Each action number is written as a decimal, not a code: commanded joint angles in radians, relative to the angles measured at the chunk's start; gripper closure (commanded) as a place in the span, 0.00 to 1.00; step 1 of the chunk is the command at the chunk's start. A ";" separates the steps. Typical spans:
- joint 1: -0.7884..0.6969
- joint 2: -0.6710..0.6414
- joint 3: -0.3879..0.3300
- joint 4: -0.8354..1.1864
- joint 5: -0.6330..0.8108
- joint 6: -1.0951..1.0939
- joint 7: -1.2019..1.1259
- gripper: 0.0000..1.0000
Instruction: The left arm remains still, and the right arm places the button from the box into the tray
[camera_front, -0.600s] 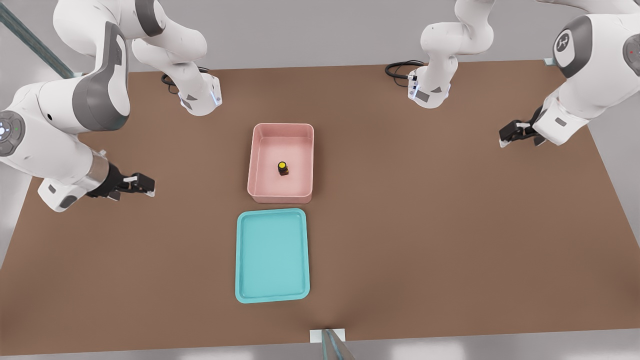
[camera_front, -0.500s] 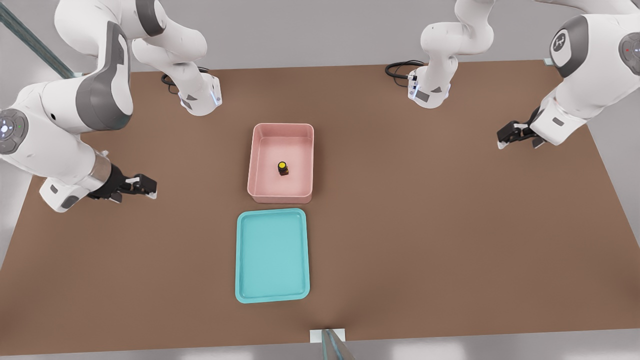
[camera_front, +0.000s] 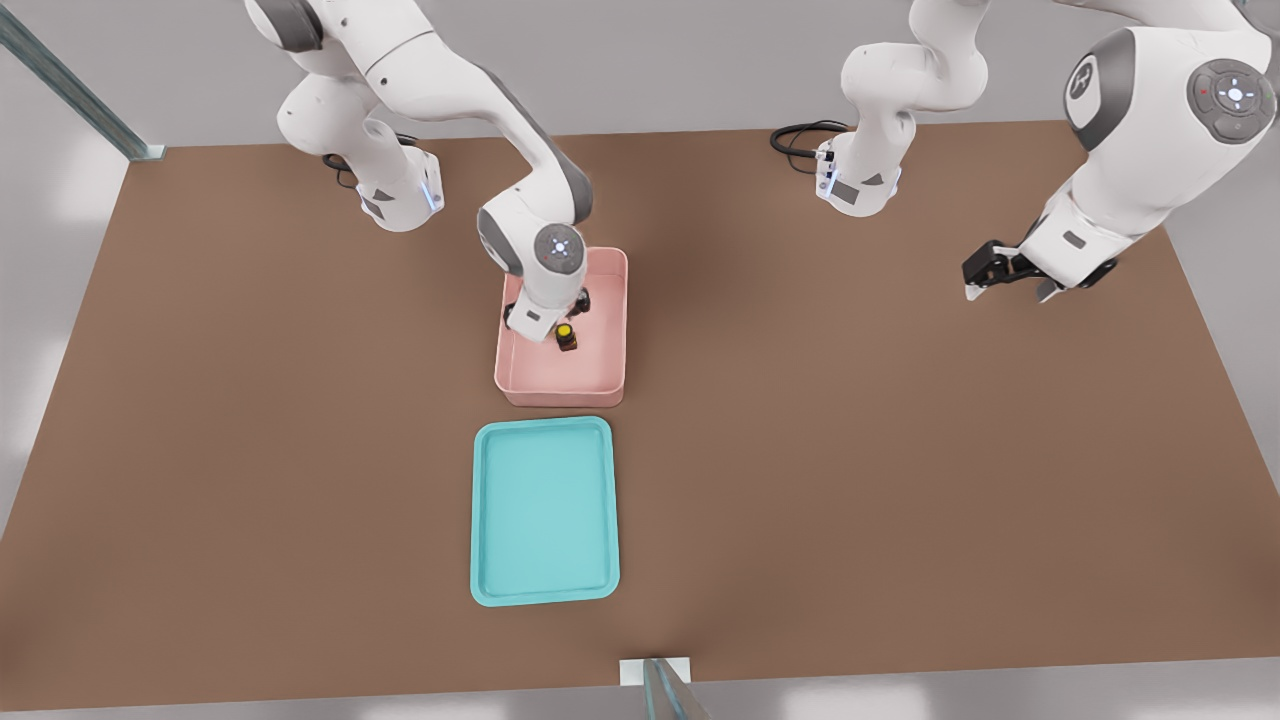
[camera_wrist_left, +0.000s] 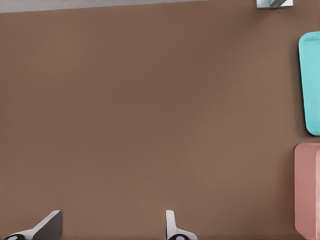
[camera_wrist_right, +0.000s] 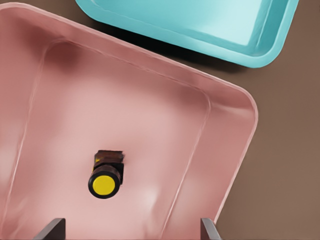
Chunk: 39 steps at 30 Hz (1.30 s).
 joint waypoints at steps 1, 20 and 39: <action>0.019 -0.005 -0.018 -0.087 0.013 0.423 0.536 0.01; 0.021 0.037 0.025 -0.289 -0.021 0.678 0.301 0.00; -0.004 0.070 0.087 -0.326 -0.012 0.796 0.278 0.16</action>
